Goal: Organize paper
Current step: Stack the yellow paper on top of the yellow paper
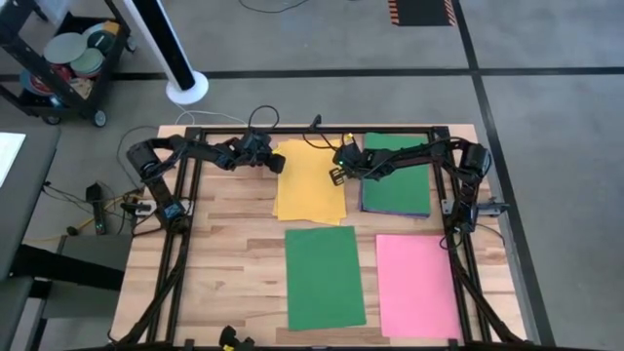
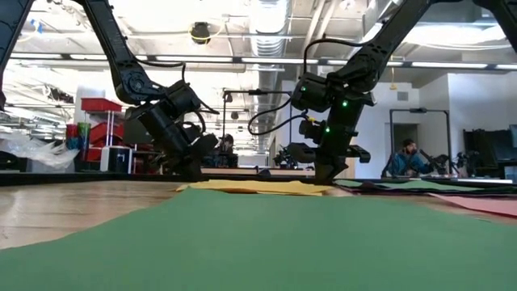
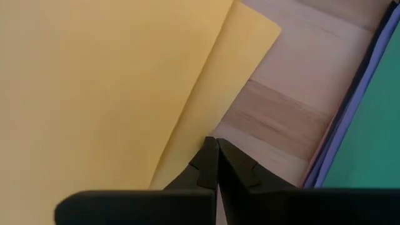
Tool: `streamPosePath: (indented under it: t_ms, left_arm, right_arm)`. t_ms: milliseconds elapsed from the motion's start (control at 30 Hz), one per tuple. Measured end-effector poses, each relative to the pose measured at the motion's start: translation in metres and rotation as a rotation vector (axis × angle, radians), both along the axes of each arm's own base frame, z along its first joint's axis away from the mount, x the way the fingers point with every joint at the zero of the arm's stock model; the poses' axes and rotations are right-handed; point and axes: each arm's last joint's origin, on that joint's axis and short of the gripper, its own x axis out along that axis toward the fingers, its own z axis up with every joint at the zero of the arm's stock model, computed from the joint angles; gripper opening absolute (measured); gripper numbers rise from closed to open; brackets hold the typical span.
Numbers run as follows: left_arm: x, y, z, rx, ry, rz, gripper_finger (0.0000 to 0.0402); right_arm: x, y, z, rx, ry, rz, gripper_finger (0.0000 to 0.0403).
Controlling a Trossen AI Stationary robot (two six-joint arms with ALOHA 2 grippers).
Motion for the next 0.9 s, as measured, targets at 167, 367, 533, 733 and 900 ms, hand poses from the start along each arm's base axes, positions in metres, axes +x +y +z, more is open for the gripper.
streamPosePath:
  t_ms: [167, 367, 533, 733, 900]
  left_arm:
    - [0.001, 0.002, 0.001, 0.006, -0.03, 0.002, 0.0]
    - [0.004, 0.003, 0.002, 0.009, -0.079, -0.015, 0.0]
    - [0.006, 0.004, 0.003, 0.002, -0.087, -0.041, 0.0]
    - [0.001, -0.001, 0.028, 0.063, -0.077, -0.051, 0.0]
    - [-0.013, -0.005, 0.038, 0.1, 0.089, -0.017, 0.0]
  right_arm:
    - [0.002, -0.003, 0.0, 0.014, -0.041, 0.005, 0.0]
    - [0.004, -0.004, 0.001, 0.021, -0.081, 0.014, 0.0]
    - [0.006, -0.005, 0.002, 0.035, -0.109, 0.028, 0.0]
    - [0.006, -0.001, 0.006, 0.026, -0.096, 0.055, 0.0]
    - [0.004, -0.001, 0.006, 0.01, -0.071, 0.042, 0.0]
